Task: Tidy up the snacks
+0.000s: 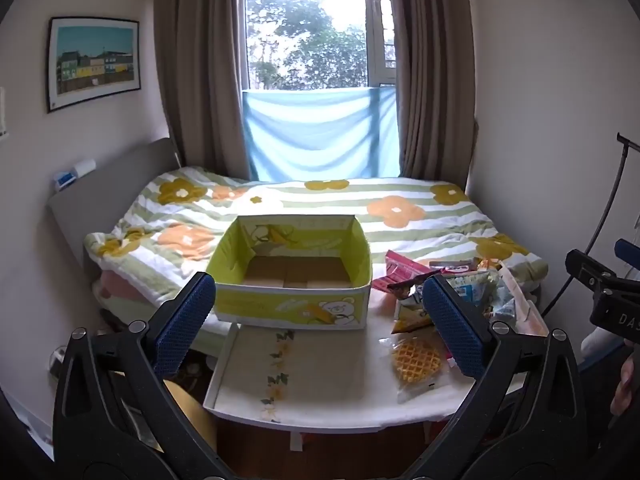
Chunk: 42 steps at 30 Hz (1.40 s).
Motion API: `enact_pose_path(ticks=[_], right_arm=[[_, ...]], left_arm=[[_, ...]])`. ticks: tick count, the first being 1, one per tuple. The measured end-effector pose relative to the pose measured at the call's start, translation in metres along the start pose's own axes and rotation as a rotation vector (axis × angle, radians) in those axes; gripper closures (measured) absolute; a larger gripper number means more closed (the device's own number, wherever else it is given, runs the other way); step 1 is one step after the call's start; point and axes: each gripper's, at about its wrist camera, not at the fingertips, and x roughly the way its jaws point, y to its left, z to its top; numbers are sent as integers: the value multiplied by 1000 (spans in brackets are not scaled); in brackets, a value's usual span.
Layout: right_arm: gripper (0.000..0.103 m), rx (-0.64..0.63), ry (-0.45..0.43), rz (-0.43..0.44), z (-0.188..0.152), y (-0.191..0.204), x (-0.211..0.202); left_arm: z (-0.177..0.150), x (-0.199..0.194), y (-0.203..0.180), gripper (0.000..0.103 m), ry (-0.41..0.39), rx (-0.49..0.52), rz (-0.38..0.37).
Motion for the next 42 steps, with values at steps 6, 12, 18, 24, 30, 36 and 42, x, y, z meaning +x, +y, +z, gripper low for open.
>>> enact_pose_path(ticks=[6,12,18,24,30,36,42], right_arm=[[0,3,23,-1,0,1,2],[0,0,19,-2,0,2,3],[0,8,24,1,2,2,3],[0,8,26,5,4,-2,6],[0,8,28,5,4,-1,5],[0,9,31,6,4,-3,10],[0,4,29,9,4,-4,12]], left_arm=[[8,2,-5,0,6,-14,5],[4,1,2,0,-8,-19,4],[4,4,1,0,-14,-16,7],[6,6,-2,0,-18,-12,9],[9,7,-7,0,-14,-6,10],[8,9,-11,0,-11,-3,4],[6,11,-11,0,2,-5,10]])
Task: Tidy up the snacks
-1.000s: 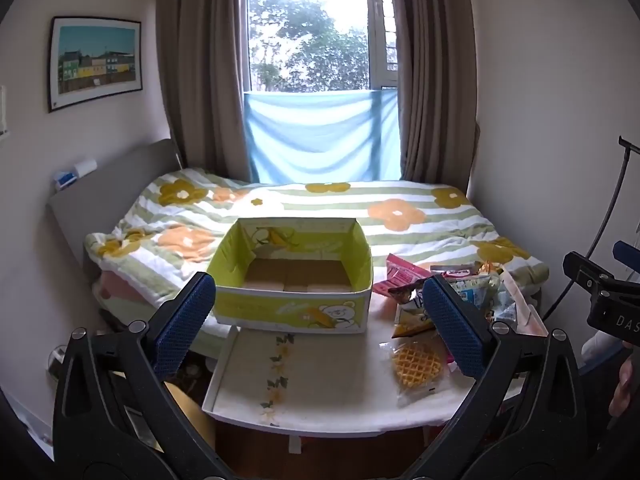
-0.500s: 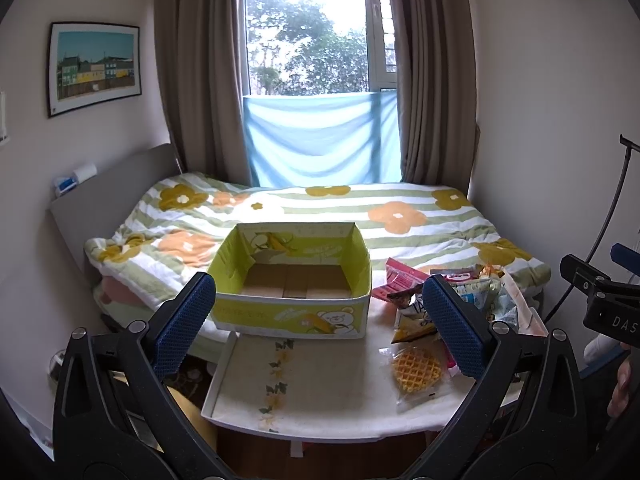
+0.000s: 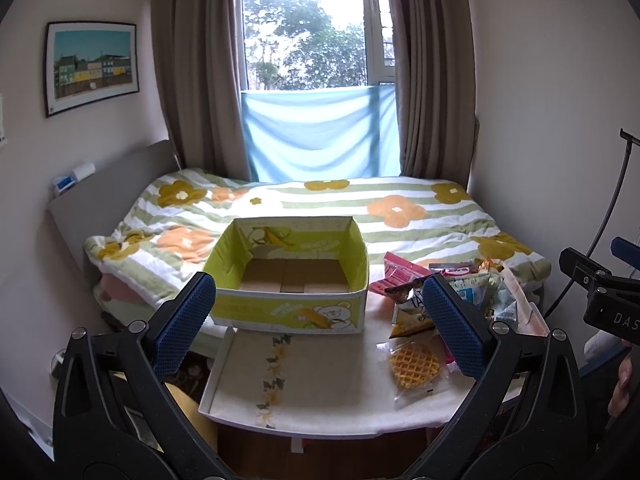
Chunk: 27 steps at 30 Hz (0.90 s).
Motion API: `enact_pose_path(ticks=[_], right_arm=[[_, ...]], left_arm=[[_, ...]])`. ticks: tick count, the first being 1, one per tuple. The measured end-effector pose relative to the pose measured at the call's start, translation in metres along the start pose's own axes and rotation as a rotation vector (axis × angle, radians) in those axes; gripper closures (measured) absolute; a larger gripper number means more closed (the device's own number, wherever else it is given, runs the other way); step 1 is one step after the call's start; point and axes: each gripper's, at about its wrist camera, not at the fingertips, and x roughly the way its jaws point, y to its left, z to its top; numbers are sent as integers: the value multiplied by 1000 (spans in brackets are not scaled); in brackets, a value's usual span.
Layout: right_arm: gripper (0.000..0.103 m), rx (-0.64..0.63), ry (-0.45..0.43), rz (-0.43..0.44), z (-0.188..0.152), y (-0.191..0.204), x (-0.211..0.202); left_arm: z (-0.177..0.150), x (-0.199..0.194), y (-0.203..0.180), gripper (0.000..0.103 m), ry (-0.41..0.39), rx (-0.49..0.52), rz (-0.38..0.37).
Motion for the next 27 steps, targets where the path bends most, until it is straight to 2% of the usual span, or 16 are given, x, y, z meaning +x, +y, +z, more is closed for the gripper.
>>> enact_pose_path(ticks=[27], right_arm=[[0,-2,4,11,-4,8,0]], left_arm=[[-2,1,2,0,4,-9,7]])
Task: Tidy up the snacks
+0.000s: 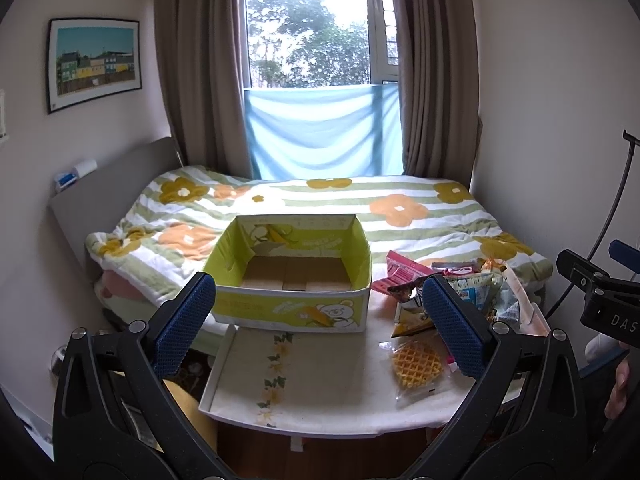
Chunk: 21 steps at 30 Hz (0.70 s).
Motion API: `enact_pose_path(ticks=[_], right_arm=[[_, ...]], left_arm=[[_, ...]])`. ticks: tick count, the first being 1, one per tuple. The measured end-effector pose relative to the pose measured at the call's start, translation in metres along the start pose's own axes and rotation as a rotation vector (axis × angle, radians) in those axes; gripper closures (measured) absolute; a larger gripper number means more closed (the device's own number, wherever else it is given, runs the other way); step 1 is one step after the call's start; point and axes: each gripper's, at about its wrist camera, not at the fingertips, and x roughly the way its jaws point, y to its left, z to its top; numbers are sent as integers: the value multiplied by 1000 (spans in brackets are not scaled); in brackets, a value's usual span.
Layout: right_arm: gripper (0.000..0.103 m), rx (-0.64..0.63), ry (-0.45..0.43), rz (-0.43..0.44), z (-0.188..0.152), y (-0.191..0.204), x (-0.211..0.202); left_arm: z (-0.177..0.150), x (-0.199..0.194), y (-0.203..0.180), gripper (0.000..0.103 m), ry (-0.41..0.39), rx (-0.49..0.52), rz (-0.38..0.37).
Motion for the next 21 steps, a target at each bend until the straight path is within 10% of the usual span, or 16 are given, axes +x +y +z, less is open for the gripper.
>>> enact_pose_path(ticks=[21], right_arm=[[0,6,2,3,3,2,3]], left_arm=[[0,1,4,0,-28,-9,-17]])
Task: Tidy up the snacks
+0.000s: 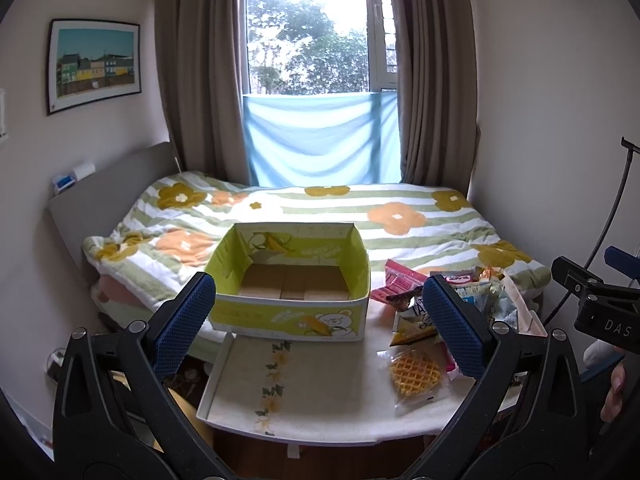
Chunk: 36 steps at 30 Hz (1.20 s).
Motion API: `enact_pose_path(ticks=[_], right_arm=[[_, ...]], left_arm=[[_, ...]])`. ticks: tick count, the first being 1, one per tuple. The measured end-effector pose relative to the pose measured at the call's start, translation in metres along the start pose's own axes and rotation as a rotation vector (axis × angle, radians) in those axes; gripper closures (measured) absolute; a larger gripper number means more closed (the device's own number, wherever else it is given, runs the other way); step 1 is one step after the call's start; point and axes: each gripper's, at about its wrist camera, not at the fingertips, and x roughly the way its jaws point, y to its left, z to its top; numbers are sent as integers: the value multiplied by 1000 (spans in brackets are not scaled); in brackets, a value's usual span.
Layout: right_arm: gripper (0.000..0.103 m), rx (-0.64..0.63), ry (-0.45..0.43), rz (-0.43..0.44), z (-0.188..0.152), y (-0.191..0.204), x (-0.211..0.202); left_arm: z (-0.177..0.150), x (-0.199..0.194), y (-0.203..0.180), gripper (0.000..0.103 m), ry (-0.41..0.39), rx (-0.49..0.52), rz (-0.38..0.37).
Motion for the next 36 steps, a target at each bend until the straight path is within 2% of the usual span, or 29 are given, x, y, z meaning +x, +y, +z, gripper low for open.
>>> enact_pose_path(ticks=[11,17,21,26,30,32,36], right_arm=[[0,1,-1,-2,0,-1,0],[0,36,55,-6,-7,-13,12],[0,71,112,-38,-19,-27,24],[0,91,154,-62,-36,-49,39],[0,75,197,-67,-50,-67,55],[0,91,233,-32,-57,-79,69],[0,178,320,71,-70,-106,103]], left_arm=[[0,3,2,0,9,-3,-9],[-1,29,-1,0,97,18,-47],[-7,55,-10,0,165,41,-118],[-22,87,-38,0,228,71,-223],[-32,116,-71,1,279,97,-279],[-37,134,-91,0,309,101,-314],[-48,171,-129,1,391,101,-333]])
